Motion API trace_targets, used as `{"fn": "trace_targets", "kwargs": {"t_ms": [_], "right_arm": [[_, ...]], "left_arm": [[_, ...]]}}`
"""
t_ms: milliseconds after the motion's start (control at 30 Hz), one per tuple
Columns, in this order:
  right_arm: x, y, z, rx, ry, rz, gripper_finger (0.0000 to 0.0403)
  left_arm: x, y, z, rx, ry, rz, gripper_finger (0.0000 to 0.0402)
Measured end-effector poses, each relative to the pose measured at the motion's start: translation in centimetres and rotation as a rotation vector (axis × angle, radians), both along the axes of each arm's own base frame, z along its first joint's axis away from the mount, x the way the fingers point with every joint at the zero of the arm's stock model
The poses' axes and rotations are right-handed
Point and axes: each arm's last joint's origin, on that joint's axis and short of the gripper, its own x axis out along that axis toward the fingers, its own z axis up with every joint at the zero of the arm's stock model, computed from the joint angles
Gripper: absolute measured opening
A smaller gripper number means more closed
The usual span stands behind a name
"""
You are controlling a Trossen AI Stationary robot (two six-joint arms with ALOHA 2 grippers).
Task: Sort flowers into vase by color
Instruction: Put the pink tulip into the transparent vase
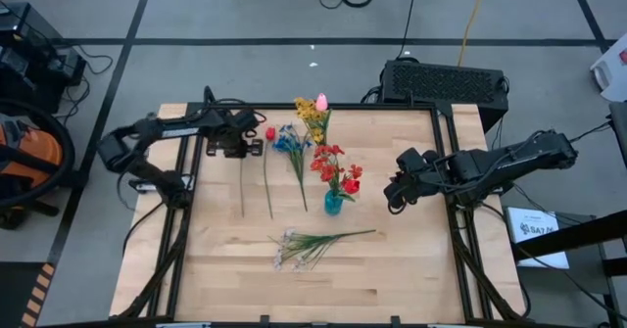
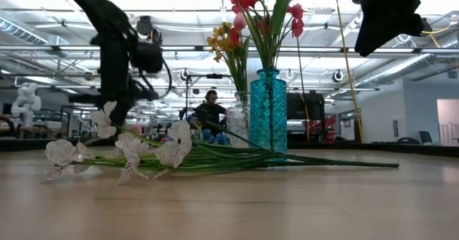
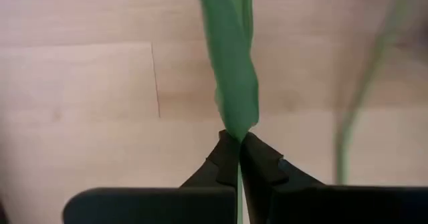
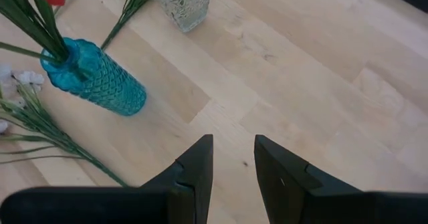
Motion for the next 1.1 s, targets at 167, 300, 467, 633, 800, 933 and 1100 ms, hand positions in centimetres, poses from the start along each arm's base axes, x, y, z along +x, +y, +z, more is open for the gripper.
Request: {"fn": "trace_targets", "kwargs": {"t_ms": [167, 300, 467, 633, 800, 933, 1100], "right_arm": [[-0.1, -0.1, 0.0, -0.026, 0.006, -0.007, 0.0102], [-0.1, -0.2, 0.0, -0.064, 0.016, 0.001, 0.0102], [-0.5, -0.3, -0.1, -0.082, 0.061, 0.020, 0.0102], [-0.7, -0.3, -0.2, -0.101, 0.096, 0.042, 0.0102], [-0.6, -0.3, -0.2, -0.090, 0.081, 0.021, 0.0102], [-0.6, -0.3, -0.2, -0.061, 0.054, -0.037, 0.0102], [-0.6, -0.3, -0.2, -0.041, 0.036, -0.076, 0.0102]], "left_arm": [[-1.1, -2.1, 4.9, 0.173, -0.182, 0.010, 0.0004], [-2.3, -3.8, 9.3, 0.407, -0.413, -0.019, 0.0003], [-3.6, -5.2, 14.8, 0.812, -0.715, -0.230, 0.0003], [-3.5, -6.2, 18.3, 1.159, -0.898, -0.610, 0.0002], [-2.3, -6.4, 19.6, 1.284, -1.029, -0.664, 0.0002], [-0.9, -6.5, 19.8, 1.379, -1.062, -0.832, 0.0002], [1.5, -5.7, 19.2, 1.432, -1.098, -0.912, 0.0001]]}}
